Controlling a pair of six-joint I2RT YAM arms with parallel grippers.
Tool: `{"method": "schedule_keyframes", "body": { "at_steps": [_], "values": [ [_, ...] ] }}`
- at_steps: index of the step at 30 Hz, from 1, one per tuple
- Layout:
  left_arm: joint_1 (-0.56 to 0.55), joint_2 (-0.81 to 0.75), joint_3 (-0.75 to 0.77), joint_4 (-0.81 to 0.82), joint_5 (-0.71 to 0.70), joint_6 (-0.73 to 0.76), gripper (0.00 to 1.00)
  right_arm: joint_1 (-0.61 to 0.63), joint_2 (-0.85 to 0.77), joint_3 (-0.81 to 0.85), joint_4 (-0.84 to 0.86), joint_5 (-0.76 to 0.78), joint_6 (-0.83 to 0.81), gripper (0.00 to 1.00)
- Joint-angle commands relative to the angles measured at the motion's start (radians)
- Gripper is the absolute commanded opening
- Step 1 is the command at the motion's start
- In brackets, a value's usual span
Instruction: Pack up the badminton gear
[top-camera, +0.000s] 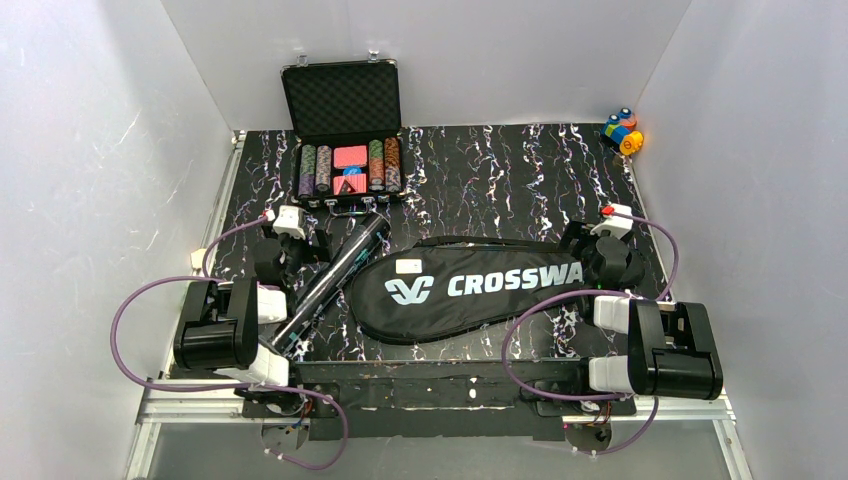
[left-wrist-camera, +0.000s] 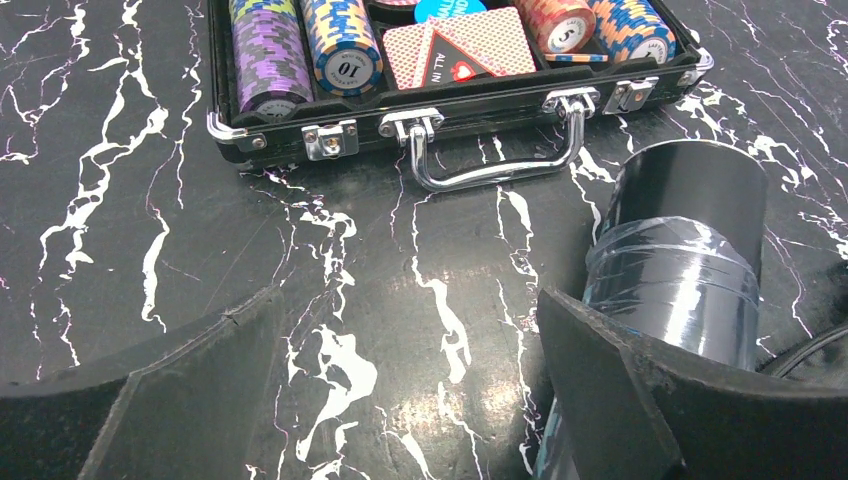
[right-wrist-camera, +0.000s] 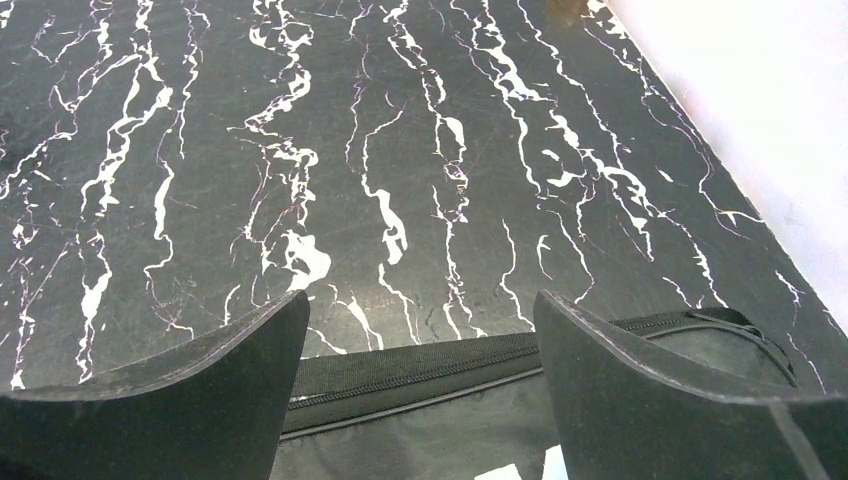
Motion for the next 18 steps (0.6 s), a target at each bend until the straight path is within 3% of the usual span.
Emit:
{"method": "schedule_keyframes", "body": {
  "at_steps": [1,18],
  "values": [
    [0.002,-0.012,0.012,0.021,-0.012,0.009,0.98,-0.004,-0.017,-0.002,0.025,-0.007,0.006,0.91],
    [0.002,-0.005,0.021,0.010,-0.017,0.012,0.98,-0.004,-0.016,-0.002,0.025,-0.007,0.007,0.92]
  ]
}}
